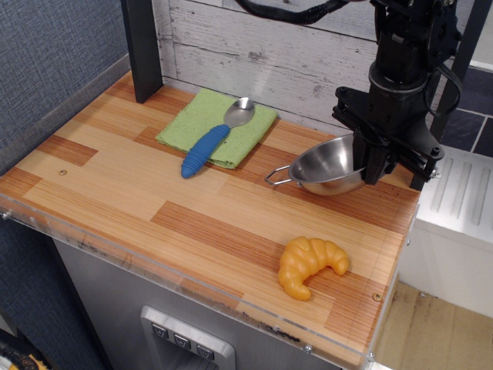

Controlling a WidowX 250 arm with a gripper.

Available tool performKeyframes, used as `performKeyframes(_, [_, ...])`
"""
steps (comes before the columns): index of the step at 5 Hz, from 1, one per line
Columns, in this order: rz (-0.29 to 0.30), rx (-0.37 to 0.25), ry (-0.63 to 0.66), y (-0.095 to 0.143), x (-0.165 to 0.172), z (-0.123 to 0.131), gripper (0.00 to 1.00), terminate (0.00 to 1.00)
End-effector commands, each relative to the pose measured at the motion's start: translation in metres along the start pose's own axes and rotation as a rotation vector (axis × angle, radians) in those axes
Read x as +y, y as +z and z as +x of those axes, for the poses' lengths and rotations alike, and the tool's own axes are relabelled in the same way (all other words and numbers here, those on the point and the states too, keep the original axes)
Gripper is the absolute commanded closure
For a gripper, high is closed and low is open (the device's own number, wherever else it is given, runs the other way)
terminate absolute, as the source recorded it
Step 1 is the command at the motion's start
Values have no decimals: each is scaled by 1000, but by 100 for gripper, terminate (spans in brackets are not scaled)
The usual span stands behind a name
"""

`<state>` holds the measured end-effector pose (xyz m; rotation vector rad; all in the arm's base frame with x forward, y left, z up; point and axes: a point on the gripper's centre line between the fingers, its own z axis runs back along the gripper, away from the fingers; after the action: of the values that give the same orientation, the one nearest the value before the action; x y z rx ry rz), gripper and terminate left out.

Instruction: Place the silver bowl to the right of the green cloth.

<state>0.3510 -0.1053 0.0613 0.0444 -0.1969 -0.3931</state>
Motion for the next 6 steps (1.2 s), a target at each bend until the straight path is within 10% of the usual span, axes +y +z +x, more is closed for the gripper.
performKeyframes(1, [3, -7, 27, 11, 14, -12, 100, 0])
performKeyframes(3, [-41, 42, -10, -6, 5, -23, 100, 0])
performKeyframes(4, [-68, 51, -30, -12, 1, -23, 0, 0])
performKeyframes(6, [-88, 11, 16, 6, 7, -13, 0, 0])
